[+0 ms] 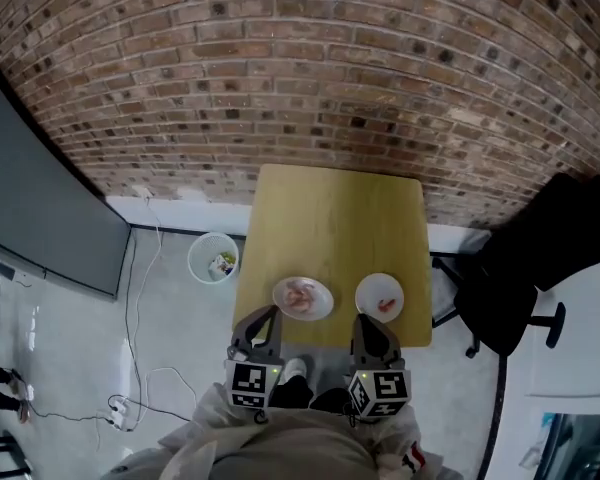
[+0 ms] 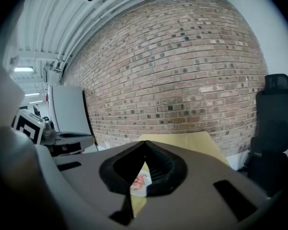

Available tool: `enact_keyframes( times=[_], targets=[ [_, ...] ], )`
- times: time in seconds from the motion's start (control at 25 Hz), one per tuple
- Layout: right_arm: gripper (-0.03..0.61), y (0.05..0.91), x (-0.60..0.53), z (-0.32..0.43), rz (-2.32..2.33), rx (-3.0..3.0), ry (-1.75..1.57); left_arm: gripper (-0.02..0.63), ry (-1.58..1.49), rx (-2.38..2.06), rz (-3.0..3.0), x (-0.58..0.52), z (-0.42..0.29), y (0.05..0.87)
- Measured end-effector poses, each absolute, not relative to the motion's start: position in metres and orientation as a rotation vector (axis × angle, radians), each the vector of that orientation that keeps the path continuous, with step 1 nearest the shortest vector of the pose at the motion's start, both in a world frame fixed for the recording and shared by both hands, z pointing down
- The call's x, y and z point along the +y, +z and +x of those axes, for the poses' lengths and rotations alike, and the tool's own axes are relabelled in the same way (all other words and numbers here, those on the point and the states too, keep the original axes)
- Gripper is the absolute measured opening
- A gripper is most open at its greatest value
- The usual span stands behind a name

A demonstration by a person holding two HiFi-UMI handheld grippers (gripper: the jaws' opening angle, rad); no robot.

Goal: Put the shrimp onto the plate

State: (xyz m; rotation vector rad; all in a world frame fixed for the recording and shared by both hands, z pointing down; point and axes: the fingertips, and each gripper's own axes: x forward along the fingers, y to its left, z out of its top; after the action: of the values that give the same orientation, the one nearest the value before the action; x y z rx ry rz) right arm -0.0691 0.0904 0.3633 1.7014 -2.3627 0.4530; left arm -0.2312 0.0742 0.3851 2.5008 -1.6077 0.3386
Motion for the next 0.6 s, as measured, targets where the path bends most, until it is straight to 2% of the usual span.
enact_keyframes(
  times=[0.6],
  targets=[
    [0.023,0.364,0.044,-0.080,1.625,-2.382,0.458,0.009,0.373,-1.636,2.417,0.042,-0.241,0.395]
  ],
)
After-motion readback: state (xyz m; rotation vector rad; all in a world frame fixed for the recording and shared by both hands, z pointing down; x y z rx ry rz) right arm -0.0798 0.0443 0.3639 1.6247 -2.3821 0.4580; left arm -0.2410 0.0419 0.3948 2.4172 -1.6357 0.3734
